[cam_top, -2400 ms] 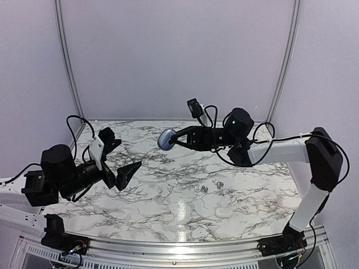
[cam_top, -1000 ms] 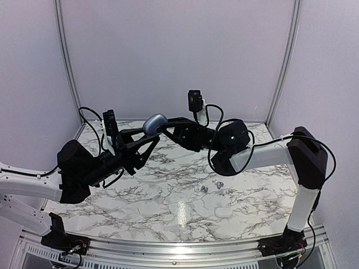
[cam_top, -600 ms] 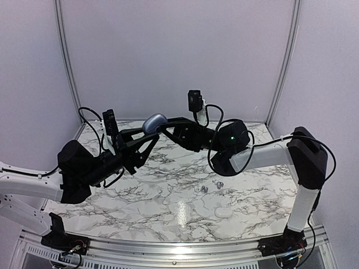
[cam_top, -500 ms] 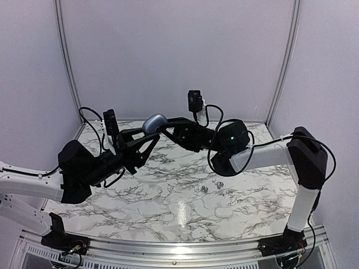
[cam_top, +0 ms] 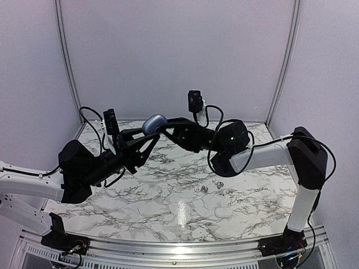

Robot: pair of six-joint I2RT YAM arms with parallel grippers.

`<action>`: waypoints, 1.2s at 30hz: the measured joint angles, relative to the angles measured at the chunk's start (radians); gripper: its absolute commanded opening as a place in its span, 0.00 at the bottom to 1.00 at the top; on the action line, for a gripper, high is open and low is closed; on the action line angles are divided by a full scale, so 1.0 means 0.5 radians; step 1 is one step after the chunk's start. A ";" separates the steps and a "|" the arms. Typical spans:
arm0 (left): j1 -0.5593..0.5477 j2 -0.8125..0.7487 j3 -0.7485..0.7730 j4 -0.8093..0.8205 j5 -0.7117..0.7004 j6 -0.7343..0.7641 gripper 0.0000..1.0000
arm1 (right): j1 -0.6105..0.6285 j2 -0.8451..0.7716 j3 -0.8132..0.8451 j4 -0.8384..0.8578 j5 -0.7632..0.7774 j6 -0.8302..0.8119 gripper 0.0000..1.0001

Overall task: Insert the wireless bluetooth earbuds into the charging case
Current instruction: Pass from the right arm to the left

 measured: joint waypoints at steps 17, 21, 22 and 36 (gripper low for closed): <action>0.034 -0.010 -0.001 -0.059 0.153 -0.054 0.12 | -0.037 -0.013 -0.103 -0.003 -0.063 -0.046 0.63; 0.066 -0.119 -0.027 -0.253 0.256 -0.067 0.12 | -0.143 -0.054 -0.208 -0.047 -0.170 -0.082 0.71; 0.075 -0.143 -0.032 -0.288 0.264 -0.068 0.12 | -0.166 -0.081 -0.238 -0.089 -0.190 -0.117 0.71; 0.166 -0.349 0.028 -1.318 0.516 0.132 0.11 | -0.111 -0.623 0.141 -2.410 -0.208 -1.740 0.71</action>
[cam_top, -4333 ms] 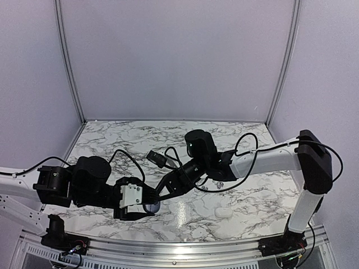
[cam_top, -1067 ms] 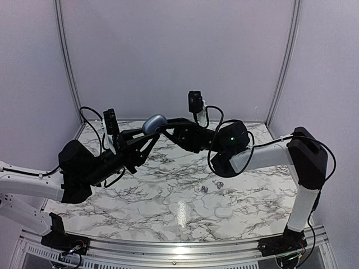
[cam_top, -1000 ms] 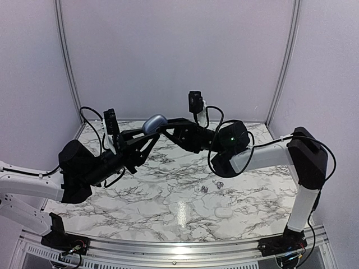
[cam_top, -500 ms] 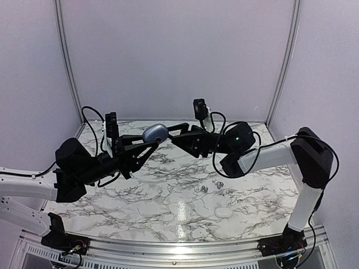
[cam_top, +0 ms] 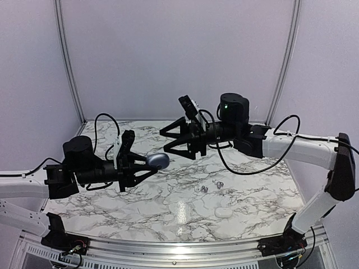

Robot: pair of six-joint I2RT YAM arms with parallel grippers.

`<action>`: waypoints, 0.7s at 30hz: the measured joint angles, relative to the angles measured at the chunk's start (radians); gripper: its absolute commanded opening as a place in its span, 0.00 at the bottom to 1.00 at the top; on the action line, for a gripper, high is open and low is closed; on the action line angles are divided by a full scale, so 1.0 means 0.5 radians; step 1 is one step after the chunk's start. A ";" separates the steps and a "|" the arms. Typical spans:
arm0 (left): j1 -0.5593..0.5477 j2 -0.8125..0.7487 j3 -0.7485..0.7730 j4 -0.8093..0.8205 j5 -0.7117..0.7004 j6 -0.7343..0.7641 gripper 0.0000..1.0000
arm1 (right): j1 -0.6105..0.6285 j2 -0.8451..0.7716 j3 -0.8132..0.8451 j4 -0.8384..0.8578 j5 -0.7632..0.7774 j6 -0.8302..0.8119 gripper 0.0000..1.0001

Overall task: Insert the wireless bluetooth earbuds into the charging case
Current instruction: Pass from the right arm to the left, then pass from the left arm to the right

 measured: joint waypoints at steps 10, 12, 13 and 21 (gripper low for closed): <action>0.008 0.081 0.075 -0.216 0.163 0.045 0.11 | 0.161 0.064 0.033 -0.806 0.140 -0.443 0.54; 0.013 0.097 0.097 -0.230 0.179 0.049 0.11 | 0.174 0.068 0.033 -0.861 0.153 -0.473 0.50; 0.013 0.105 0.106 -0.237 0.188 0.049 0.11 | 0.180 0.068 0.033 -0.883 0.157 -0.484 0.47; 0.026 0.126 0.119 -0.277 0.220 0.054 0.10 | 0.195 0.067 0.033 -0.942 0.184 -0.513 0.48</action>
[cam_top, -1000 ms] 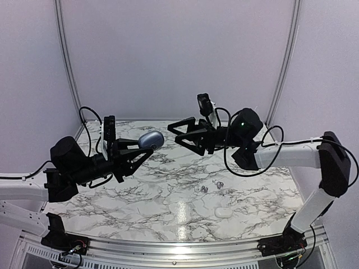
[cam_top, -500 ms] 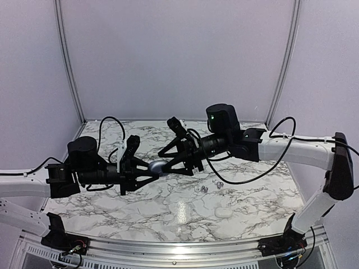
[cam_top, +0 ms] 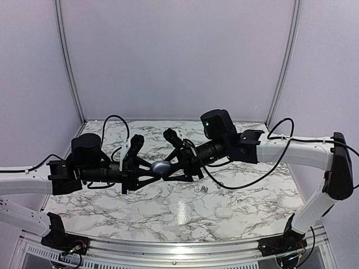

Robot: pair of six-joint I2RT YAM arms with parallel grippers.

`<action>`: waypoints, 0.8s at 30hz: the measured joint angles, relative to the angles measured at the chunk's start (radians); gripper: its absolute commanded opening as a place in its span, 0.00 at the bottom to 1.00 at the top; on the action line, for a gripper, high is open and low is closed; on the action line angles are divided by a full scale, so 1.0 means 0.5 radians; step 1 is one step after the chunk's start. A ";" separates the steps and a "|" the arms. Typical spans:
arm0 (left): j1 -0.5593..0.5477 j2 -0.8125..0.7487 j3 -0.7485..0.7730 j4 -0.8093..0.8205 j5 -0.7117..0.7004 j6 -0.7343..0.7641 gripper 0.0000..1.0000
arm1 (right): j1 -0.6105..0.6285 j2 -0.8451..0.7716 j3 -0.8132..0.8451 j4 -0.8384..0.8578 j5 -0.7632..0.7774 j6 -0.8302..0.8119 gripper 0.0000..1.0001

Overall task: Insert the wireless bluetooth earbuds into the charging case
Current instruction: Pass from the left arm to the right

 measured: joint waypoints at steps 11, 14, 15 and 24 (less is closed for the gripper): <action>0.029 0.003 0.034 -0.140 0.008 0.032 0.16 | 0.002 -0.011 0.000 -0.053 0.012 -0.033 0.16; 0.031 0.007 0.053 -0.182 0.008 0.068 0.35 | 0.002 -0.012 0.000 -0.072 0.003 -0.032 0.06; 0.031 0.007 0.056 -0.186 0.004 0.075 0.39 | 0.002 -0.014 -0.002 -0.069 0.000 -0.033 0.05; 0.034 -0.034 0.016 -0.096 -0.082 0.063 0.44 | 0.001 -0.050 -0.121 0.204 0.007 0.136 0.01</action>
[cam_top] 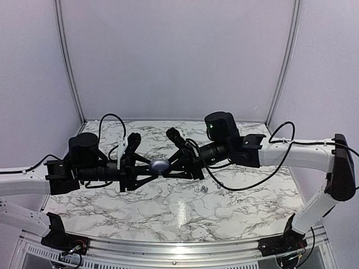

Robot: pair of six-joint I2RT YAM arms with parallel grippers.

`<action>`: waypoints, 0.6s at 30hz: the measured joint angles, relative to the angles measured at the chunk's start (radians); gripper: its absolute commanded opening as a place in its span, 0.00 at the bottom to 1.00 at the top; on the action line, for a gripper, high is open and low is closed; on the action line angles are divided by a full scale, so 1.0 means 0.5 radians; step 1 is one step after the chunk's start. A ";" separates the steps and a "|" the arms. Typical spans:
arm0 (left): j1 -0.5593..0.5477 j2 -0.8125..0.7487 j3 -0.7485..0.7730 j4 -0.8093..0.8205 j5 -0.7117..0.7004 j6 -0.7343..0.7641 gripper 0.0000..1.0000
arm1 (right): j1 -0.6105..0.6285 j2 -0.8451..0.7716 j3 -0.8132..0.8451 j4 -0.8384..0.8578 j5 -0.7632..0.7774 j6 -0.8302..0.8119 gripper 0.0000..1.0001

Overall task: Insert the wireless bluetooth earbuds into the charging case
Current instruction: Pass from the left arm to the right, then pass from the right arm to the left

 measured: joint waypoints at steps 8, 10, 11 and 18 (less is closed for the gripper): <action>0.004 -0.079 -0.094 0.224 -0.035 -0.071 0.39 | 0.000 -0.010 -0.027 0.253 -0.002 0.136 0.00; 0.005 -0.079 -0.101 0.271 -0.035 -0.081 0.37 | 0.000 -0.011 -0.030 0.301 -0.005 0.166 0.00; 0.005 -0.080 -0.109 0.301 -0.036 -0.087 0.37 | 0.000 -0.011 -0.031 0.323 -0.008 0.183 0.00; 0.008 -0.092 -0.169 0.456 -0.044 -0.148 0.32 | 0.000 -0.011 -0.057 0.437 -0.038 0.250 0.00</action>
